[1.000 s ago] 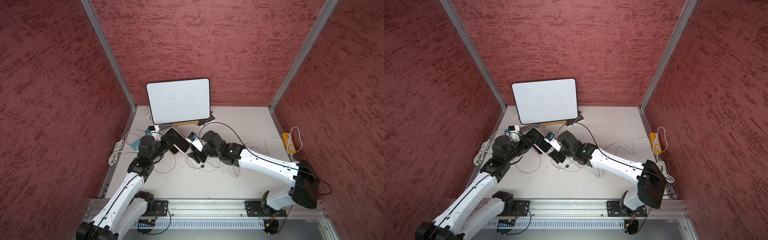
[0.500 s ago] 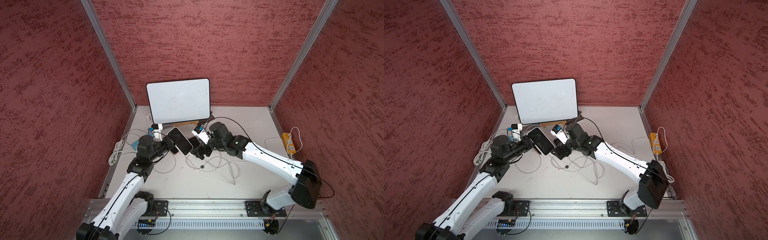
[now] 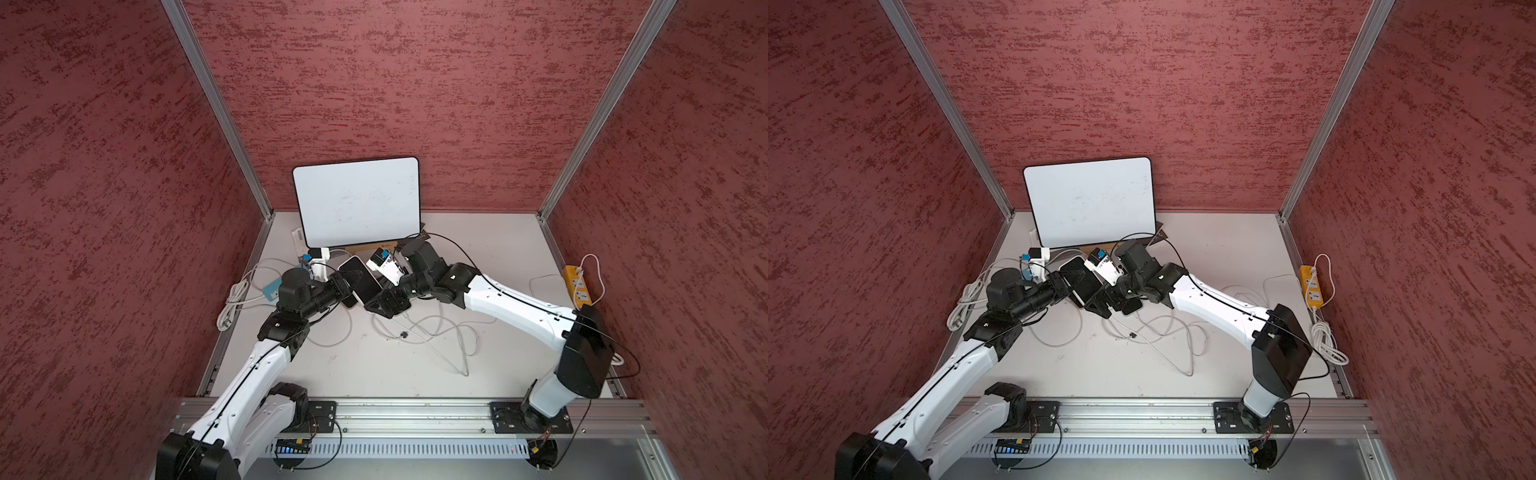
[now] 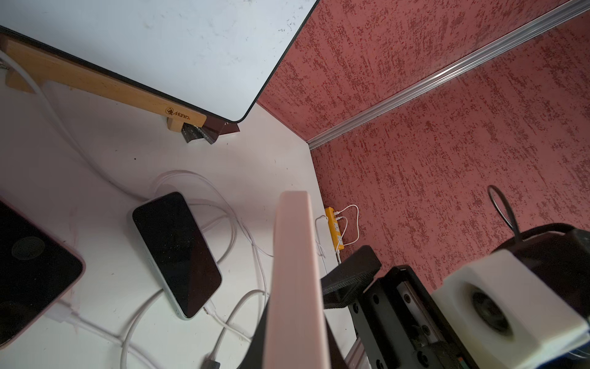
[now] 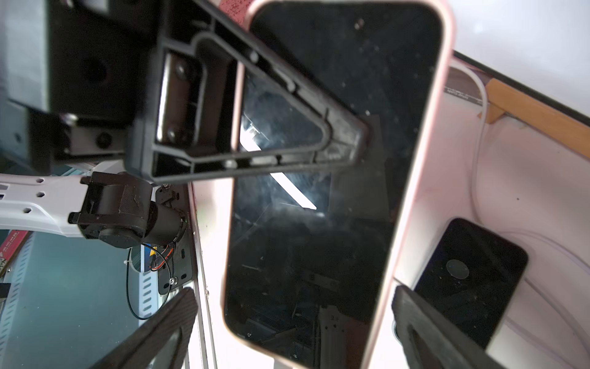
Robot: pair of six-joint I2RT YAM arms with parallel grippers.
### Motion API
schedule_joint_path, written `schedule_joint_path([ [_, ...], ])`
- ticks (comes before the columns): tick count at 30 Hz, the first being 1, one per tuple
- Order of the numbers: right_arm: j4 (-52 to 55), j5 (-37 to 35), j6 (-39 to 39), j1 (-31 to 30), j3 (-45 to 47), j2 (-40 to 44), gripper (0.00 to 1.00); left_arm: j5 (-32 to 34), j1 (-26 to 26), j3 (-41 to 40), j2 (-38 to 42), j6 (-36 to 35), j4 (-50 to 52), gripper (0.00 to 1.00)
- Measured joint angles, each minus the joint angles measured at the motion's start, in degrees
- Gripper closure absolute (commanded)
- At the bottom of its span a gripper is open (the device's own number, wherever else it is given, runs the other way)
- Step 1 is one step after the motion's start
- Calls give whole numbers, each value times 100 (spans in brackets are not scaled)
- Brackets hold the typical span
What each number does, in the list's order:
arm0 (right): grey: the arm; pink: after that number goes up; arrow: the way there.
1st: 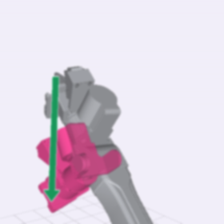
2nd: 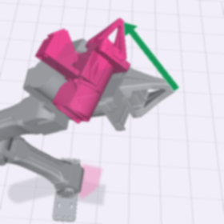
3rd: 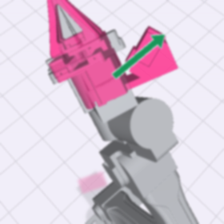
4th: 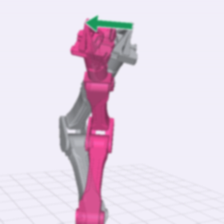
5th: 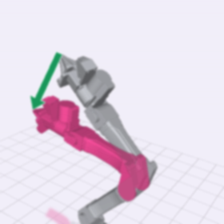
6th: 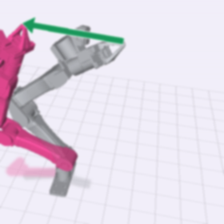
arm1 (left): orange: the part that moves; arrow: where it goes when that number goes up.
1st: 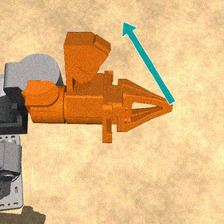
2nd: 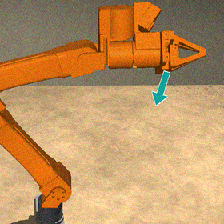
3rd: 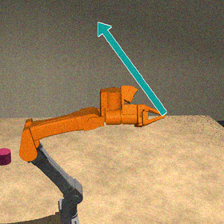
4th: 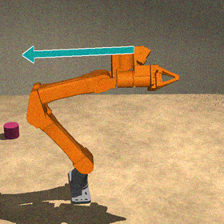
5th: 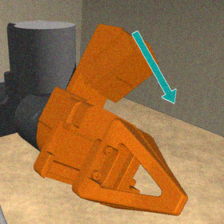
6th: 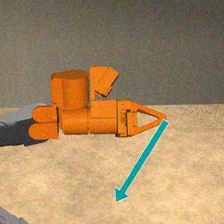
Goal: Plug the charging cable into the phone
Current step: Place the phone at the center of the board.
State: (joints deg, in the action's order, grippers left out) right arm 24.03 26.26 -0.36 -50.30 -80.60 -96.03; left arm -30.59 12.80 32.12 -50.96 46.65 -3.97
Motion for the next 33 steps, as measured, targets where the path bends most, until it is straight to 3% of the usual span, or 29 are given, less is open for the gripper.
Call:
schedule_joint_path([
  [7, 151, -369, 59, -240, -566, -693, 1, 11, -4, 0, -48, 0, -7, 100],
  [13, 273, -918, 188, -374, -820, -990, 27, 24, -4, 0, -50, -20, -7, 100],
  [14, 302, -994, 258, -369, -824, -990, 33, 28, -4, 0, -48, -55, -24, 94],
  [15, 308, -1032, 310, -358, -833, -990, 39, 37, -4, 0, -48, -83, -44, 83],
  [17, 321, -1176, 302, -387, -857, -990, 48, 57, -4, 2, -52, -90, -79, 42],
  [18, 319, -1290, 323, -411, -861, -990, 49, 85, -4, 4, -52, -70, -61, 27],
  [21, 278, -1582, 319, -411, -929, -988, 50, 203, -31, 0, -79, -44, 192, 6],
  [28, 529, -2079, 466, 7, -885, -990, 49, 1071, -28, 229, 378, -177, 1174, 0],
  [33, 664, -2356, 916, 1231, -426, -994, 47, 1775, -136, 234, 927, -260, 1906, 0],
])
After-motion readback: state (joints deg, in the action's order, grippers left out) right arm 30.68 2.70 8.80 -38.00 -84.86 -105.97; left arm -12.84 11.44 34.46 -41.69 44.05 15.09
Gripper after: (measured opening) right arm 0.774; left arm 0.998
